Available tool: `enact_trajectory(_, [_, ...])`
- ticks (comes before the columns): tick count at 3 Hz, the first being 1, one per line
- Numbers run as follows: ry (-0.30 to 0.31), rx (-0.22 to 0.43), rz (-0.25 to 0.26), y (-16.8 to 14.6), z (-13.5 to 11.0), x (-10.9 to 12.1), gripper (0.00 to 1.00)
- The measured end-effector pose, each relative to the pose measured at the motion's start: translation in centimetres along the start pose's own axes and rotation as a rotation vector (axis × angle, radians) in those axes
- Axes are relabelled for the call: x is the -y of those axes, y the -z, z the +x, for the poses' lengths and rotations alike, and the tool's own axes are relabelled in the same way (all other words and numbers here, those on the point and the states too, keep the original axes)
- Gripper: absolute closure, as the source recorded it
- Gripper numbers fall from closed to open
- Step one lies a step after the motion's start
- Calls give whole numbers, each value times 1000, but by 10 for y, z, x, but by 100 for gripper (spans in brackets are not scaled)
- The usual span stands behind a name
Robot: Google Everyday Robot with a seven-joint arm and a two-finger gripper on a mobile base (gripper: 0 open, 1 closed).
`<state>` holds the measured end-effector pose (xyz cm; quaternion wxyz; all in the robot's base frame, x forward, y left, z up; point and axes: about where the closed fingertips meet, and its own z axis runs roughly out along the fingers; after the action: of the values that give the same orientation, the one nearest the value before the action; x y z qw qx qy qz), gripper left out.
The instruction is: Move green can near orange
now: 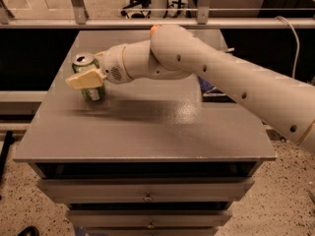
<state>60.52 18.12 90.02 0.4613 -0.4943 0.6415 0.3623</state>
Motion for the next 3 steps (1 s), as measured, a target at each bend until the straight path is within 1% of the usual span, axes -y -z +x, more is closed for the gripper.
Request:
enact_trajectory(1, [52, 11, 106, 50, -20, 27, 92])
enact_trajectory(2, [56, 12, 114, 53, -23, 29, 100])
enact_trajectory(3, [56, 12, 113, 53, -23, 29, 100])
